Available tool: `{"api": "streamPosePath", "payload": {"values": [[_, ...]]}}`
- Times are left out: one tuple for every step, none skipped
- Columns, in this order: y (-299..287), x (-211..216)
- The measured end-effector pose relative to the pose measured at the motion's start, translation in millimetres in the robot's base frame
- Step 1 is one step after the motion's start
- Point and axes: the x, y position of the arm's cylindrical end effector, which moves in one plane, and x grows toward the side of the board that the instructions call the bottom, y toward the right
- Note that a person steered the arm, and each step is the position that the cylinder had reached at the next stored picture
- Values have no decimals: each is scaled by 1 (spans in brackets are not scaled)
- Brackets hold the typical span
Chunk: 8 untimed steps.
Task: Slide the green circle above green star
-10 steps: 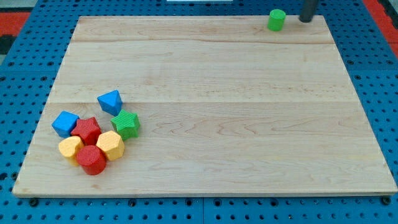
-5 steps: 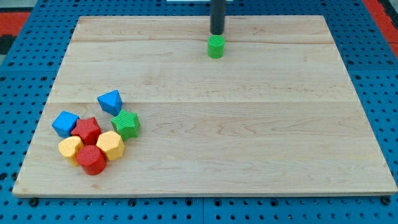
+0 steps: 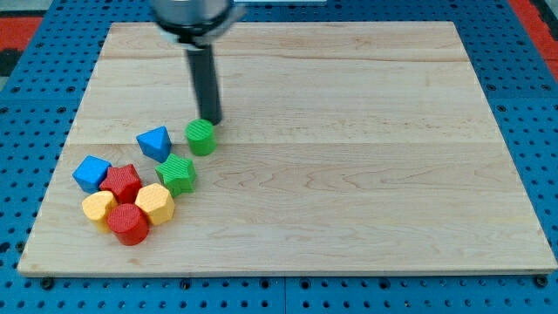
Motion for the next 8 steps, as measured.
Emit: {"api": "streamPosePath", "payload": {"values": [[-63,35],[-66,26],[-45,-6],[16,-18],[37,28],[12,40],[10,39],[10,39]]}}
